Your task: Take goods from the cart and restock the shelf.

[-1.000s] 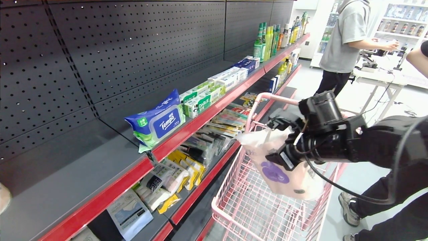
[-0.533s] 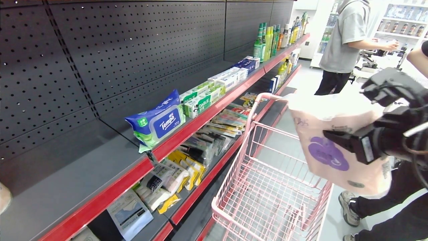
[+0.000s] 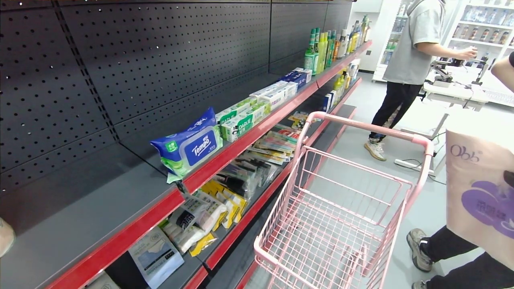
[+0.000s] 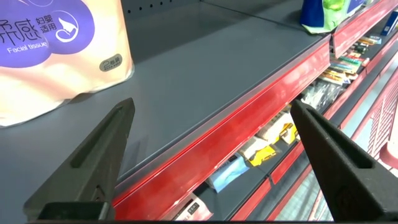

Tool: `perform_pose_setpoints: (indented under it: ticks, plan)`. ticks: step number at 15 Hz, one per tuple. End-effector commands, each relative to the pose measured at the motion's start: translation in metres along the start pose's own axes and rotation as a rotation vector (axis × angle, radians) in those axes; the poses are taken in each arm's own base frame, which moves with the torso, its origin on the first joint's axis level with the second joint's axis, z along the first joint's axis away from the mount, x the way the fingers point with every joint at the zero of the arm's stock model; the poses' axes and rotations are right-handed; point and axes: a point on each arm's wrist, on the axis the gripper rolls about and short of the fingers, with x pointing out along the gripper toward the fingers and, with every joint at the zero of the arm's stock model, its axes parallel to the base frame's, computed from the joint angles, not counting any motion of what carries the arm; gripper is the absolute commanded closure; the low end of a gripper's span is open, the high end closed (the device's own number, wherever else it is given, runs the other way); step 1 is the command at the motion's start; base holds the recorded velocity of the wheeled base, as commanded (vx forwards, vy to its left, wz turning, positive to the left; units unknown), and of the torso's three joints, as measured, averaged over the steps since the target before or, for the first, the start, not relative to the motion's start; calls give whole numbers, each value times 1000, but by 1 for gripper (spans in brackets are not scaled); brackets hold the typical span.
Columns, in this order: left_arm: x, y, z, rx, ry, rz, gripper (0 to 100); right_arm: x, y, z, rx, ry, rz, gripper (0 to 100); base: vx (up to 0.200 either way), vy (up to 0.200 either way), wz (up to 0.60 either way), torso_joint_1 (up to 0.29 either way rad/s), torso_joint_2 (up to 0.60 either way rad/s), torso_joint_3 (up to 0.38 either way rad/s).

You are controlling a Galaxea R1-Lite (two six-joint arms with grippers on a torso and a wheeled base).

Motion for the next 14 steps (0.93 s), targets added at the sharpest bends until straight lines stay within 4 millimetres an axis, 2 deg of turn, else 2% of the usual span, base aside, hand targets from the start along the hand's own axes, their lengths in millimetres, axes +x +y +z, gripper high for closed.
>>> perform_pose_setpoints:
  ticks: [1, 5, 14]
  plan:
    - [0, 0, 0, 0, 1, -1, 0, -17, -5, -10, 20, -41, -15, 100, 0, 0, 0, 0, 0, 0]
    - [0, 0, 0, -1, 1, 1, 0, -20, -2, -26, 6, -17, -8, 100, 0, 0, 0, 0, 0, 0]
    - [0, 0, 0, 0, 1, 1, 0, -14, 6, -43, -62, 56, 12, 100, 0, 0, 0, 6, -8, -7]
